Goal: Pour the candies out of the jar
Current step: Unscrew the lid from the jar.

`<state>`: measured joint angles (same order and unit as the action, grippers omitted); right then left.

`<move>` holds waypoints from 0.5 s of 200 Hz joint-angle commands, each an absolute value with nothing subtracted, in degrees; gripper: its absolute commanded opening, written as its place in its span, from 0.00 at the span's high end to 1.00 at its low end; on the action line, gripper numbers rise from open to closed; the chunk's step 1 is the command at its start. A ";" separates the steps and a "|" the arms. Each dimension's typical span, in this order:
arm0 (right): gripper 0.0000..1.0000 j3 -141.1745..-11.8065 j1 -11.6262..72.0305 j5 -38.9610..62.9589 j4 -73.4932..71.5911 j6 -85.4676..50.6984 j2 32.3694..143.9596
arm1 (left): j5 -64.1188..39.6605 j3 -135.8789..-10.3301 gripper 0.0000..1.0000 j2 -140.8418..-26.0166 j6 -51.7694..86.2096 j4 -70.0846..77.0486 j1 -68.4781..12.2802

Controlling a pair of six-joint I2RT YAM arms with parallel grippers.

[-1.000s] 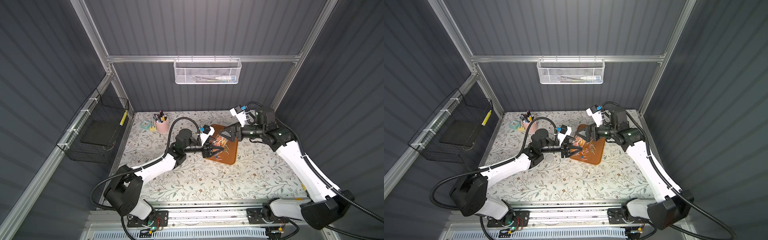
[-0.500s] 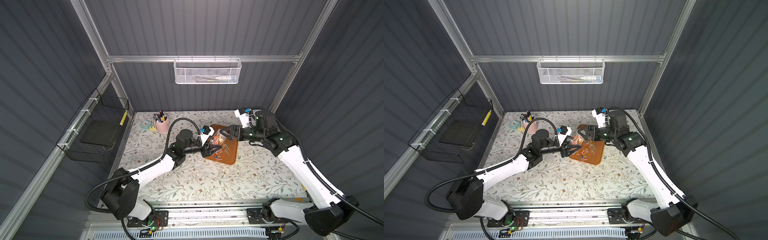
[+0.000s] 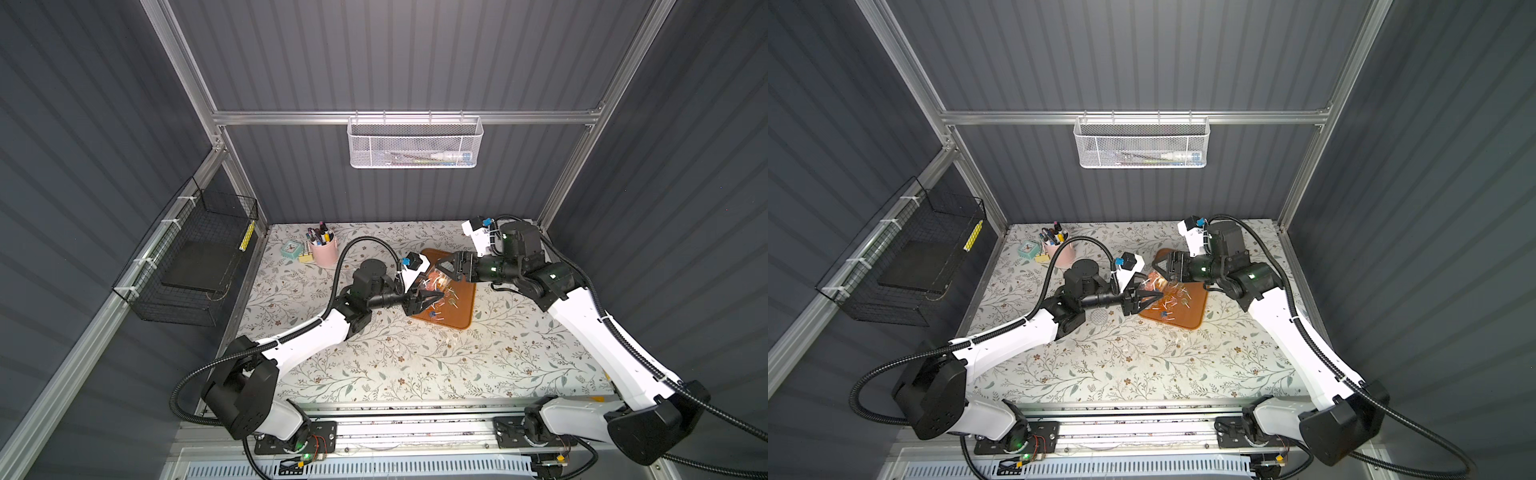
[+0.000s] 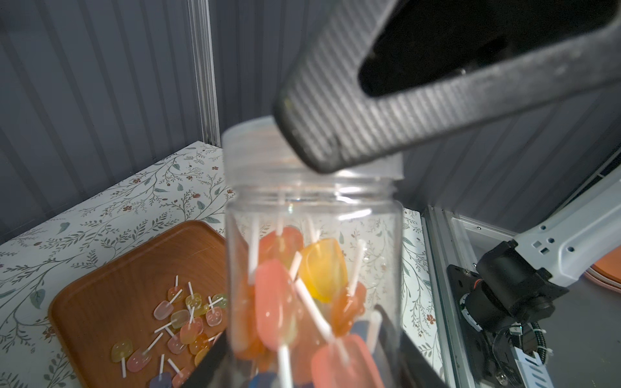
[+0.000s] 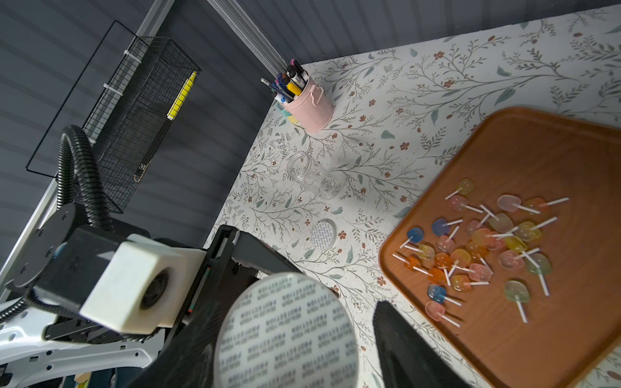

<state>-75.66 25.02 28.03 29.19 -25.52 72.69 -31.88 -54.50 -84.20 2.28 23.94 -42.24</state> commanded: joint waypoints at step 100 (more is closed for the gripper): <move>0.44 -77.41 25.24 33.43 27.09 -21.11 72.70 | -37.77 -56.65 1.00 -83.20 3.47 27.07 -42.45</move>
<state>-75.77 25.28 28.95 28.77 -24.51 72.71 -32.51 -54.50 -84.20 2.57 23.97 -42.24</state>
